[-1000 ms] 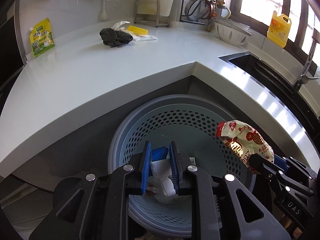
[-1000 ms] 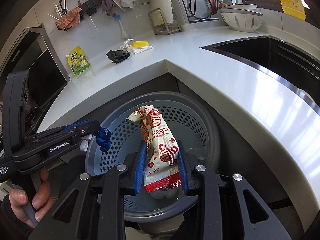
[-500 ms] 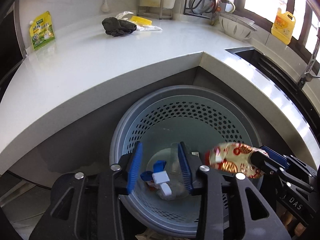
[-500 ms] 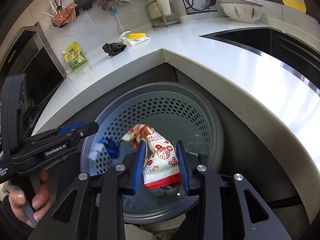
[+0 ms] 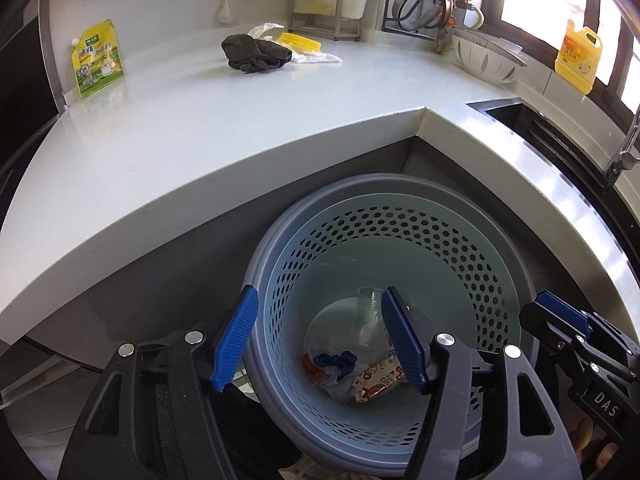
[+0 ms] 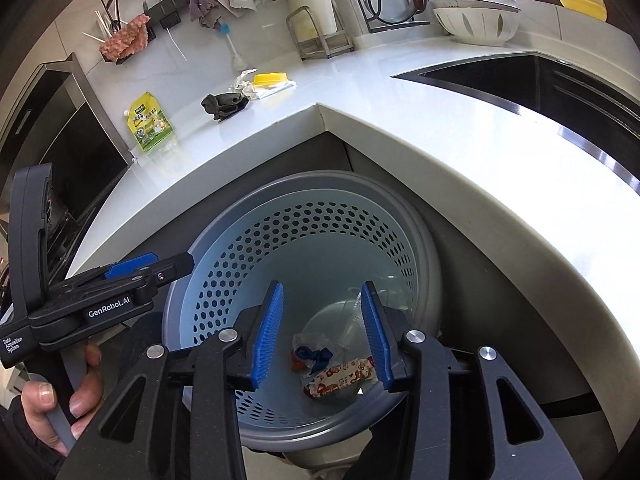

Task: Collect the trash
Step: 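Move both open tools back over the counter toward the cloth and lid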

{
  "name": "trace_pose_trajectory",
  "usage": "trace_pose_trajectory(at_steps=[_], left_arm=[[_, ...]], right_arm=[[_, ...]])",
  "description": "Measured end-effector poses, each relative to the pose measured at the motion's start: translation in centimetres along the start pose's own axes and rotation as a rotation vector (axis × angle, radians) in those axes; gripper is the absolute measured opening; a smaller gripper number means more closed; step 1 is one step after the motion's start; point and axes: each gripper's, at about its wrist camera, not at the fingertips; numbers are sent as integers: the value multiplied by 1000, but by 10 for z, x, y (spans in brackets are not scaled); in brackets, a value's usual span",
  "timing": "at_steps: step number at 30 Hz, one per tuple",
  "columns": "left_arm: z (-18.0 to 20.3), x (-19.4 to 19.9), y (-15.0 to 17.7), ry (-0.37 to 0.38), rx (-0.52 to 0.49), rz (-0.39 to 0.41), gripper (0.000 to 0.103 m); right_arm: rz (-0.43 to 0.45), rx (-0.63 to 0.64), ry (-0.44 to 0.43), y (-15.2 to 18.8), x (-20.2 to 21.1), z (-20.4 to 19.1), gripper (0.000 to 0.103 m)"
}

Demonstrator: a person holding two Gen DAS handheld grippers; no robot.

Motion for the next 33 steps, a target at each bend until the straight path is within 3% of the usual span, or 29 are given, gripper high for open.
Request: trace_pose_trajectory(at_steps=[15, 22, 25, 28, 33], left_arm=[[-21, 26, -19, -84, 26, 70, 76], [-47, 41, -52, -116, 70, 138, 84], [-59, 43, -71, -136, 87, 168, 86], [-71, 39, -93, -159, 116, 199, 93], [-86, 21, -134, -181, 156, 223, 93]], right_arm=[[55, 66, -32, -19, 12, -21, 59], [114, 89, -88, -67, 15, -28, 65], [134, 120, -73, -93, 10, -31, 67], [145, 144, -77, -122, 2, -32, 69], [157, 184, -75, -169, -19, -36, 69]])
Point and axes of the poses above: each gripper's, at about its wrist camera, not at the fingertips, and x roughly against the way its jaws point, z to its right, y to its underside, and after that the axes turned 3 degrees about -x, right-handed
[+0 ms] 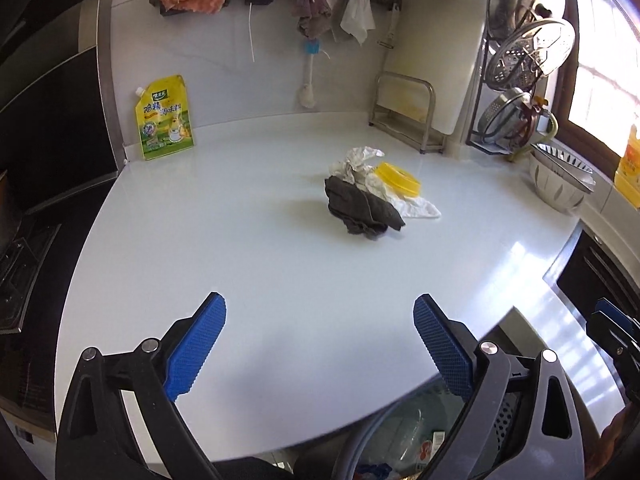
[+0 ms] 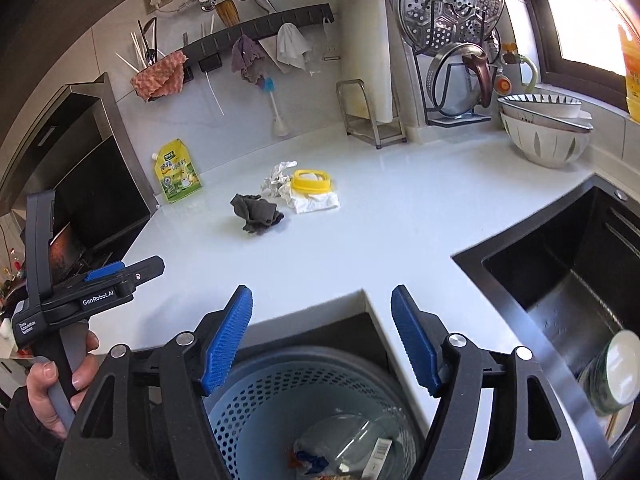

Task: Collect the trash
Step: 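Move both open tools back over the counter toward the cloth and lid, then close left tool on the dark grey cloth while right tool closes on the yellow lid rim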

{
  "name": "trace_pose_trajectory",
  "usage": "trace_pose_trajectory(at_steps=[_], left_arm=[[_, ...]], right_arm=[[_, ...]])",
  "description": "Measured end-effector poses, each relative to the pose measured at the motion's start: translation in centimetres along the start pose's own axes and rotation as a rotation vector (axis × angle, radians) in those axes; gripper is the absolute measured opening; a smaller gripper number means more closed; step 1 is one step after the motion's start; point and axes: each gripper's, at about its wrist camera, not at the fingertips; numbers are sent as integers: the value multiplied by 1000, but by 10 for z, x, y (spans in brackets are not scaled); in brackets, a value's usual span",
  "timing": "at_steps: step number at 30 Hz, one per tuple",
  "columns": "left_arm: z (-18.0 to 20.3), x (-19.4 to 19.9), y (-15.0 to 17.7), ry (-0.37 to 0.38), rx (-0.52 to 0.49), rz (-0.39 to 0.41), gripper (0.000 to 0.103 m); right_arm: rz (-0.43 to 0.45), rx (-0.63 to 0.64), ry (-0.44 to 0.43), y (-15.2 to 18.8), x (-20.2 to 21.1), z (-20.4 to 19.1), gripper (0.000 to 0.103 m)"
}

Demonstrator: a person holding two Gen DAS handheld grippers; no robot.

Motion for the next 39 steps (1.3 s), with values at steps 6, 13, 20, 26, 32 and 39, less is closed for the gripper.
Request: trace_pose_trajectory(at_steps=[6, 13, 20, 26, 32, 39], left_arm=[[4, -44, -35, -42, 25, 12, 94], [14, -101, -66, -18, 51, -49, 94], [27, -141, -81, -9, 40, -96, 90], [31, -163, -80, 14, 28, -129, 63], [31, -162, -82, 11, 8, -107, 40], [12, -152, -100, -31, -18, -75, 33]], right_arm=[[-7, 54, 5, -34, -38, 2, 69], [-35, 111, -4, -64, -81, -2, 69], [-77, 142, -4, -92, -128, 3, 69], [-137, 88, -31, -106, -167, 16, 69], [-193, 73, -65, -115, -206, 10, 69], [-223, 86, -73, -127, -243, -4, 71]])
Point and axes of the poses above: each gripper's, at about its wrist camera, not at the fingertips, and x roughly against the way its jaws point, z to its right, y to its underside, and after that the axes turned 3 degrees about -x, right-handed
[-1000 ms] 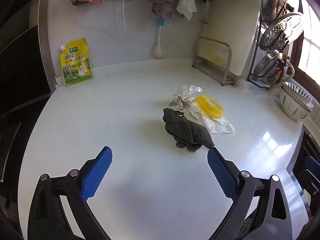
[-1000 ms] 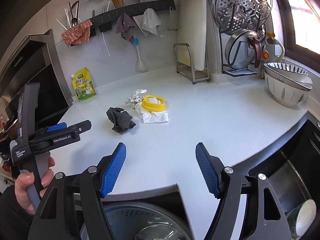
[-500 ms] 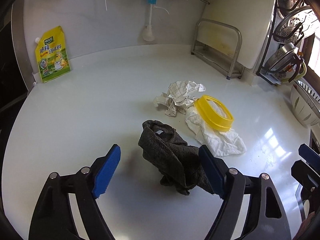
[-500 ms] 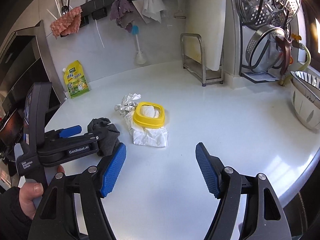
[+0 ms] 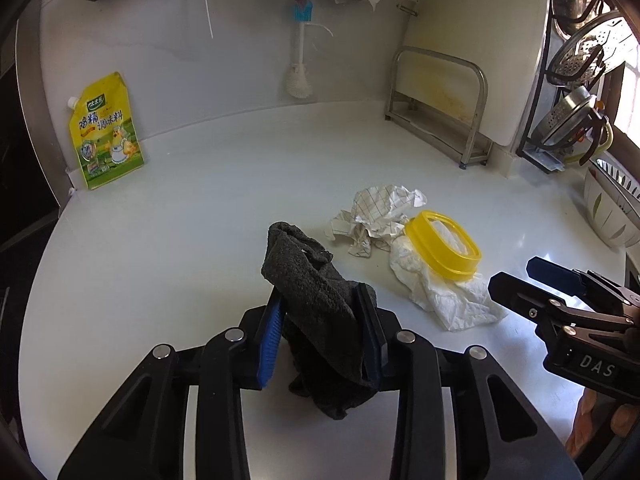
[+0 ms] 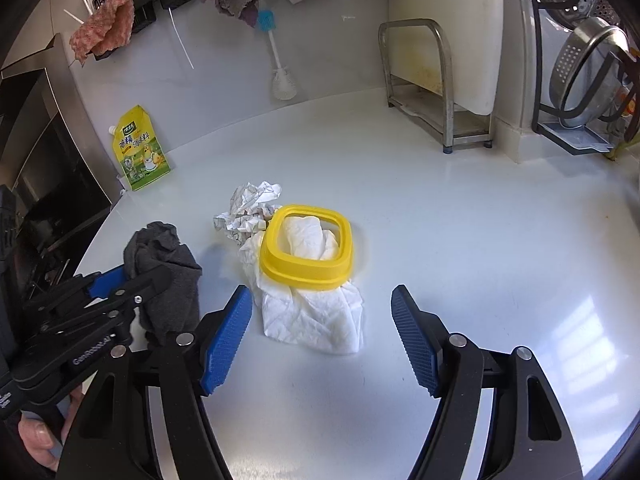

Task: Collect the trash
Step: 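Close left tool on the dark grey cloth while right tool closes on the yellow lid rim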

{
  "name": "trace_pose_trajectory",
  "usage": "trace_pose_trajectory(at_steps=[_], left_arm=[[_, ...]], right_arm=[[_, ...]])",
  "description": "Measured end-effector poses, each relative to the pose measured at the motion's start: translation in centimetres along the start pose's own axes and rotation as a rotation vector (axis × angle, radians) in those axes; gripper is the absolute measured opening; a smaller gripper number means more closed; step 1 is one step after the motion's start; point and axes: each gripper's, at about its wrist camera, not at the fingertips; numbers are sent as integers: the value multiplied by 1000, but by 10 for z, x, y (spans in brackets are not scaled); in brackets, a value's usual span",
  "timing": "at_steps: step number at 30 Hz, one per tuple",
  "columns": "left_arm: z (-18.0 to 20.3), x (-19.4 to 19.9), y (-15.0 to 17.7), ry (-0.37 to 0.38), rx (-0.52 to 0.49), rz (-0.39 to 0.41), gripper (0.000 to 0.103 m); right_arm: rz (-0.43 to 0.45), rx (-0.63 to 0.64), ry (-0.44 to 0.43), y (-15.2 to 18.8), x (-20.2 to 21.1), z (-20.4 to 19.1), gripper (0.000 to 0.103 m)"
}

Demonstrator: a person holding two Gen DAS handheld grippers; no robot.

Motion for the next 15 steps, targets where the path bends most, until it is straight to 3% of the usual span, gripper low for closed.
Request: trace_pose_trajectory(at_steps=[6, 15], left_arm=[[-20, 1, -11, -43, -8, 42, 32], [-21, 1, -6, -9, -12, 57, 29]], right_arm=[[-38, -27, -34, -11, -25, 0, 73], [-71, -54, -71, -22, -48, 0, 74]])
Point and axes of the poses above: each gripper's, at about its wrist camera, not at the fingertips, and x roughly against the way its jaws point, z to its right, y to its underside, and after that the axes turned 3 degrees about -x, right-handed
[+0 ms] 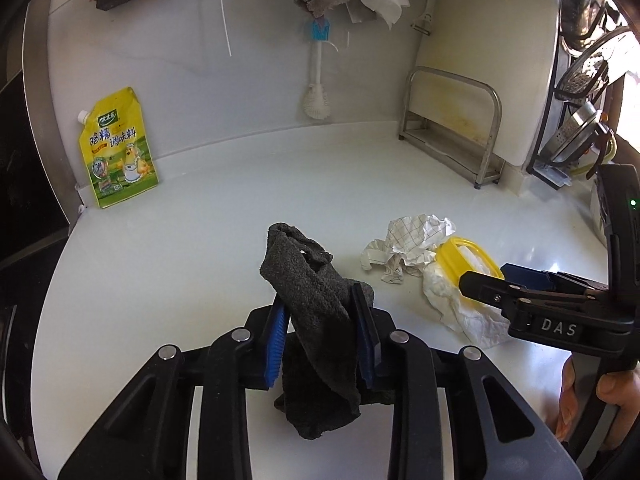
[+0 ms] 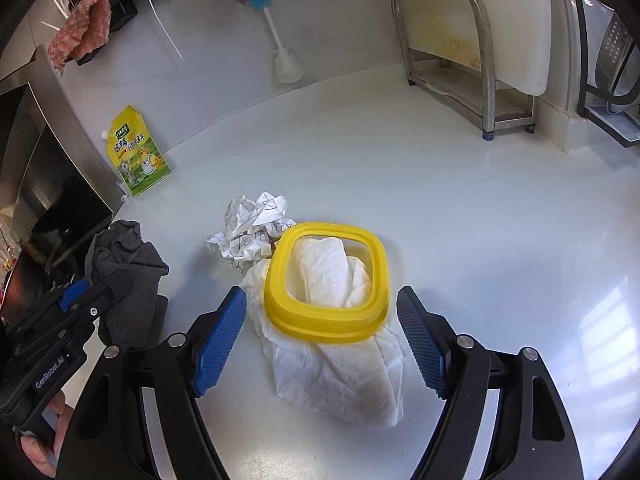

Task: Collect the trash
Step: 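Close left tool on the dark grey cloth while right tool closes on the yellow lid rim, then carry the grey cloth and yellow lid over the grey basket with both tools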

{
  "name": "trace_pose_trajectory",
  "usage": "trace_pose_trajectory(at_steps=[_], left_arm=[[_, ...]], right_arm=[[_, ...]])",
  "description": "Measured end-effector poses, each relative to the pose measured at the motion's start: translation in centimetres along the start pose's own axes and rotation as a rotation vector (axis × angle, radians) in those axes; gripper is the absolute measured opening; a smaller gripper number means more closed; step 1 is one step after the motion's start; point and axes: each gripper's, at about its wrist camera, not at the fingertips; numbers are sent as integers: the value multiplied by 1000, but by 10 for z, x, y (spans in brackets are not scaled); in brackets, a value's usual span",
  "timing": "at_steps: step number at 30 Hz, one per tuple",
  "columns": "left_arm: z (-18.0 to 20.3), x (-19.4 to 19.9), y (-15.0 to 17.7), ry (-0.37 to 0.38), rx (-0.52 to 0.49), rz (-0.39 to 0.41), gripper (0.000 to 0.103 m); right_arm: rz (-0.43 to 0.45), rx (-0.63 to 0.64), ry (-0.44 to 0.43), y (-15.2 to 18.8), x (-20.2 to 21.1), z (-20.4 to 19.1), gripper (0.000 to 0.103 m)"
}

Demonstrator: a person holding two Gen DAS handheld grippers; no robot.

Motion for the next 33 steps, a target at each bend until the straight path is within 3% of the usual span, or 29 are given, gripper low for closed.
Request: trace_pose_trajectory(at_steps=[4, 7, 22, 33], left_arm=[[4, 2, 1, 7, -11, 6, 29], [4, 2, 2, 6, -11, 5, 29], [6, 4, 2, -2, -19, 17, 28], [4, 27, 5, 20, 2, 66, 27]], right_arm=[[10, 12, 5, -1, 0, -2, 74], [6, 27, 3, 0, 1, -5, 60], [117, 67, 16, 0, 31, -14, 59], [232, 87, 110, 28, 83, -17, 59]])
Point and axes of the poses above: each gripper's, at about its wrist camera, not at the fingertips, and x roughly against the way its jaws point, z to its right, y to its underside, and after that the axes turned 3 degrees about -x, right-handed
